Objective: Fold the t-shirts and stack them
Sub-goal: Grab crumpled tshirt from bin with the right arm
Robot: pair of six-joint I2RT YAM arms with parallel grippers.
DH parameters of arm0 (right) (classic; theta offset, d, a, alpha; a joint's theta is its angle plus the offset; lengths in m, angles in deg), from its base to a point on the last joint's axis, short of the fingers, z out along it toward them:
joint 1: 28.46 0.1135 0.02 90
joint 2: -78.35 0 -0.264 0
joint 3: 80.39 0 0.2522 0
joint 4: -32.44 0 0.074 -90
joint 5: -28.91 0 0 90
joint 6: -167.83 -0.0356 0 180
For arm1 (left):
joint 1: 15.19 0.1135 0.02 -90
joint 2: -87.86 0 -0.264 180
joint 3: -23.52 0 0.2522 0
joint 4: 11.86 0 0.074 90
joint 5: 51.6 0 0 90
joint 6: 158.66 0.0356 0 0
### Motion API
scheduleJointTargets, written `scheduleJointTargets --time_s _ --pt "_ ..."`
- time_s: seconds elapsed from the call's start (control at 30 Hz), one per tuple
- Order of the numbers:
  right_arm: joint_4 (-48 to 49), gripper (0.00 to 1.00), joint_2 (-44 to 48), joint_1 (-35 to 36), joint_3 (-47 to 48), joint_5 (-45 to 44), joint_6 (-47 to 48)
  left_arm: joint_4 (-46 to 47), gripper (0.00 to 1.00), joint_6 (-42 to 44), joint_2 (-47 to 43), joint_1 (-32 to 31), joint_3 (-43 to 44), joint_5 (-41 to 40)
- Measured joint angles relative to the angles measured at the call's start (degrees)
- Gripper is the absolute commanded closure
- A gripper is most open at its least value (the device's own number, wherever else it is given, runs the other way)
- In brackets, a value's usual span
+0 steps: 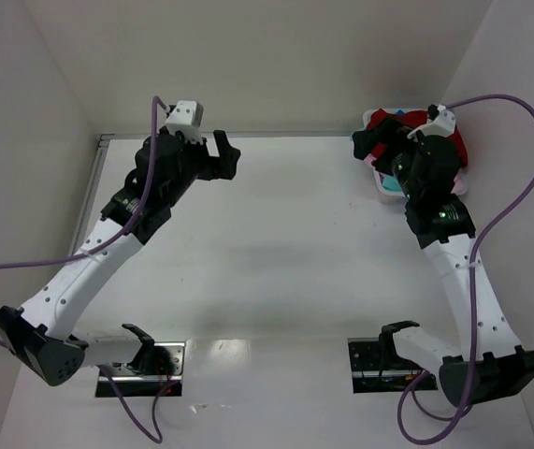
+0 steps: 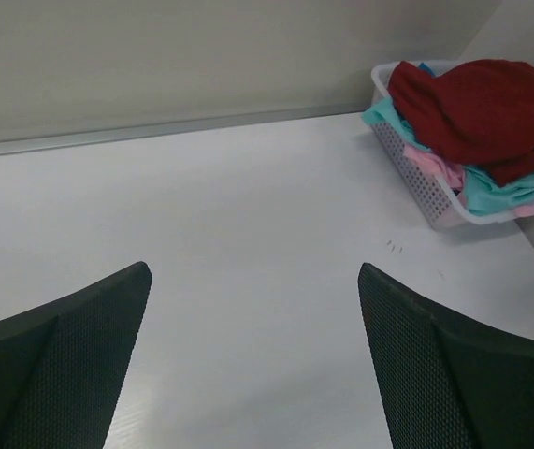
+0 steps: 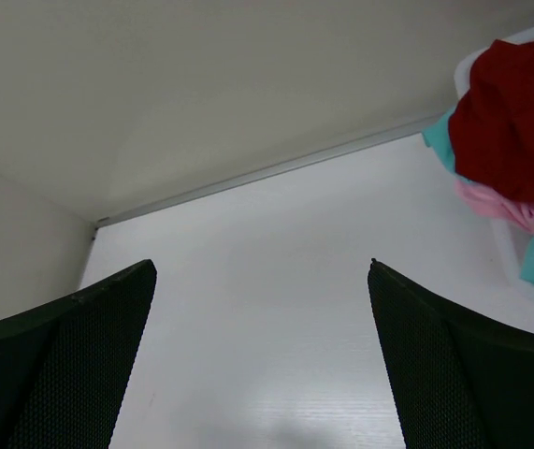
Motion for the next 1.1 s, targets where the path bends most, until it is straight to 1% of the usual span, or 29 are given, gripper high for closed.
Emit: scheduleJointTargets --time_s 0.07,0.17,0.23,0.3,0.4,0.53,0.77,0.93,1.1 --pt "-0.63 0.01 -1.42 -0.17 0.2 -0.68 0.68 2.01 0.01 -0.44 -0.15 2.34 -1.4 3.89" --pt "-2.27 0.01 -3.48 -0.33 0.74 -1.9 1.11 3.76 0.01 -2.36 0.09 8.72 -2.86 11.96" --pt "-4.07 0.01 -5.88 -0.7 2.97 -2.69 1.29 4.17 0.01 -3.76 0.94 13.18 -2.95 15.65" --pt "-5.77 0.01 -9.42 -1.55 7.13 -3.26 1.68 4.33 0.01 -4.44 2.03 15.93 -2.95 17.46" --pt "-6.67 0.01 -15.78 -2.69 14.21 -5.25 2.51 4.28 0.01 -4.35 3.45 16.33 -3.15 18.58" --pt "-7.45 0.01 -23.58 -3.98 20.9 -7.54 3.17 4.22 0.01 -3.21 3.67 16.15 -4.81 18.34" --pt "-10.14 0.01 -37.88 -10.14 32.09 -9.29 3.21 4.74 0.01 -3.34 1.99 16.79 -10.29 18.21" --pt "-13.18 0.01 -44.24 -13.88 34.29 -12.24 3.19 5.11 0.01 -3.37 1.31 17.57 -12.66 19.08" --pt "-13.88 0.01 -44.44 -17.16 31.12 -14.19 2.45 5.14 0.01 -3.17 1.29 17.77 -12.81 19.58"
